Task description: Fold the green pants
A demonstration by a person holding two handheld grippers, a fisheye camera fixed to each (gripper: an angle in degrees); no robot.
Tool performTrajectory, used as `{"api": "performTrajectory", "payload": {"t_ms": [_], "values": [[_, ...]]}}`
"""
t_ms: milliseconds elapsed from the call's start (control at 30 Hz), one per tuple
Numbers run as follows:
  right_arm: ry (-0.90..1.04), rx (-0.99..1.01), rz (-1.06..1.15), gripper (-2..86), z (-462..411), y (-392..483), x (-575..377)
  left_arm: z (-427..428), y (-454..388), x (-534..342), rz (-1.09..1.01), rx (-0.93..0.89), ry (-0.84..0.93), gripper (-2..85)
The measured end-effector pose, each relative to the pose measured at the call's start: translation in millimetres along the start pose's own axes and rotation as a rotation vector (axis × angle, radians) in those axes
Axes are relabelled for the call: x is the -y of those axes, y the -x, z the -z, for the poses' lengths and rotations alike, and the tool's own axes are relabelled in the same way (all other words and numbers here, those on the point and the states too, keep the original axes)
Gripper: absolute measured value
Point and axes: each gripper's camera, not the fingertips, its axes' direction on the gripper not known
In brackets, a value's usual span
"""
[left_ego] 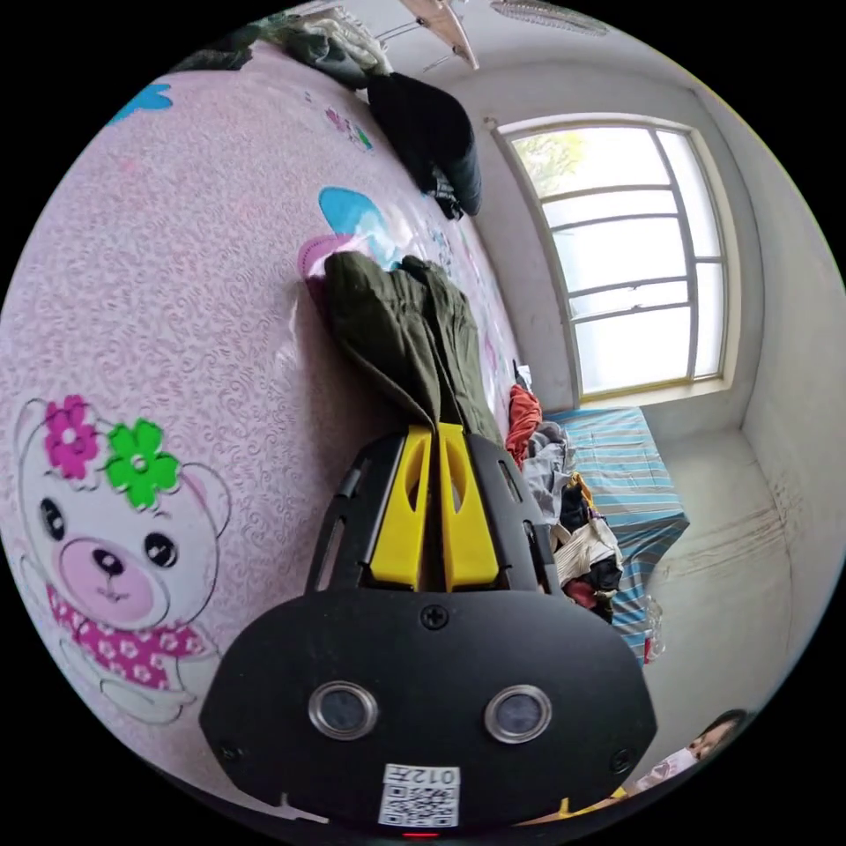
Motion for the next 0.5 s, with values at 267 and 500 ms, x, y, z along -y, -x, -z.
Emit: {"api": "performTrajectory", "payload": {"t_ms": [267,500], "values": [[-0.13,0.27,-0.257,-0.3,49,-54,-33,182,-62,-50,-0.117,-0.027,-0.202,1.8],[-0.306,0.435,-0.494,-0.3,89,-91,-83,297,-149,-152,-0.25,-0.041,-0.246,1.9]]}}
